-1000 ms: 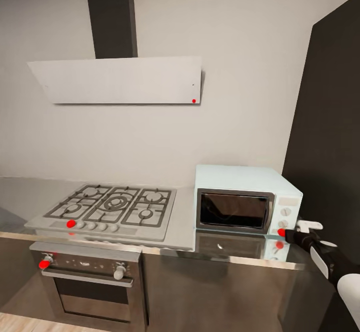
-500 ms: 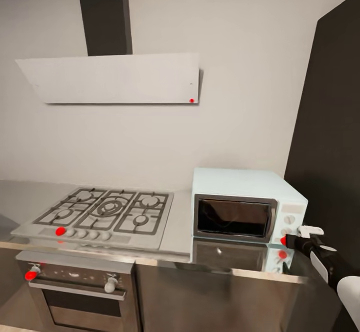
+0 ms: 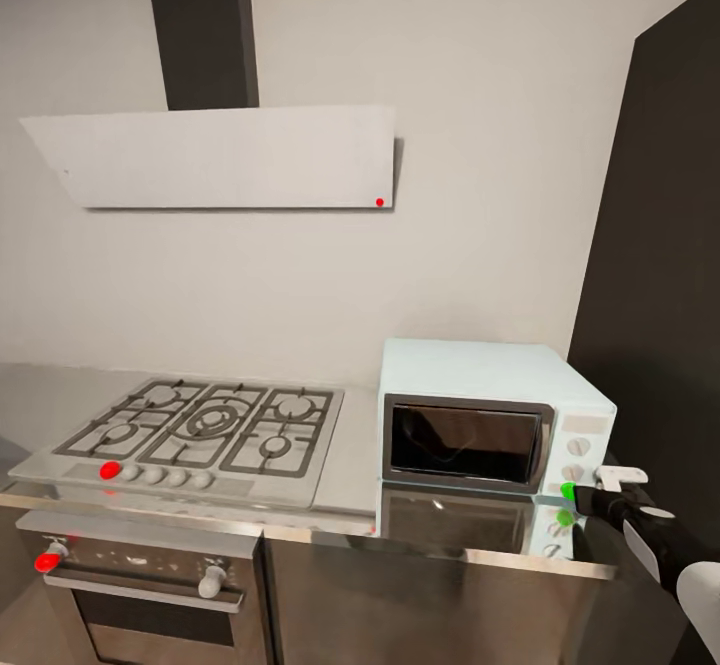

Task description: In the kitchen, take the popcorn bag from the countertop, put it into the microwave, and heat it until the popcorn is cooked so the cooked popcorn ends up inside the bag.

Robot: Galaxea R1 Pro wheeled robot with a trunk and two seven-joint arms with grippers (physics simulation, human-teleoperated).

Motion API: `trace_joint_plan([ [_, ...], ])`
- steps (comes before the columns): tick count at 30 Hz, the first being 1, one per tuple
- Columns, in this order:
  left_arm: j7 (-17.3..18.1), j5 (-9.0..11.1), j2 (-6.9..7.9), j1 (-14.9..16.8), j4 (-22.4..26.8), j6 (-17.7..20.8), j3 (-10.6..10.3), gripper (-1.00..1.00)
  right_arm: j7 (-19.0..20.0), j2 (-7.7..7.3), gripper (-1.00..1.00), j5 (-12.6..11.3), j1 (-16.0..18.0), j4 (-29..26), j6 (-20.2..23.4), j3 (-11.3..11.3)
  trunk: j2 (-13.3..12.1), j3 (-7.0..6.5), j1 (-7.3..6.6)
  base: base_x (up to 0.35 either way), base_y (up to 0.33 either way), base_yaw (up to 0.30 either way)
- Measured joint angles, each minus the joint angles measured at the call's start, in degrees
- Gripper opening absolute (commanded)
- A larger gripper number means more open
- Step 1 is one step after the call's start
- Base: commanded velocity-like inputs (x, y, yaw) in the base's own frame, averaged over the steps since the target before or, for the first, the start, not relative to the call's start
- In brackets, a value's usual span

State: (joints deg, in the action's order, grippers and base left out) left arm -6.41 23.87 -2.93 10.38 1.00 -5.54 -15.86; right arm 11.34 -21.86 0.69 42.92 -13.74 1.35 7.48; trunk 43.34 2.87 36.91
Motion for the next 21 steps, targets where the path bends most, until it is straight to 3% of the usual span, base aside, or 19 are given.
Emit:
trace_joint_plan([
  [3, 0.01, 0.05, -0.09, 0.03, -0.01, -0.04, -0.01, 1.0, 0.13, 1.0, -1.0, -0.15, 0.29, -0.03, 0.05, -0.01, -0.07, -0.02, 0.08, -0.216, 0.0, 0.0],
  [16, 0.01, 0.13, -0.13, 0.01, -0.01, -0.07, -0.02, 1.0, 0.21, 1.02, -1.0, 0.08, 0.3, -0.03, 0.12, 0.06, -0.06, -0.02, 0.09, -0.337, 0.0, 0.0],
  [21, 0.02, 0.13, -0.13, 0.01, -0.01, -0.08, -0.01, 1.0, 1.01, 1.07, -1.0, 0.22, 0.3, -0.51, 0.4, 0.06, -0.06, -0.02, 0.06, -0.098, 0.0, 0.0],
])
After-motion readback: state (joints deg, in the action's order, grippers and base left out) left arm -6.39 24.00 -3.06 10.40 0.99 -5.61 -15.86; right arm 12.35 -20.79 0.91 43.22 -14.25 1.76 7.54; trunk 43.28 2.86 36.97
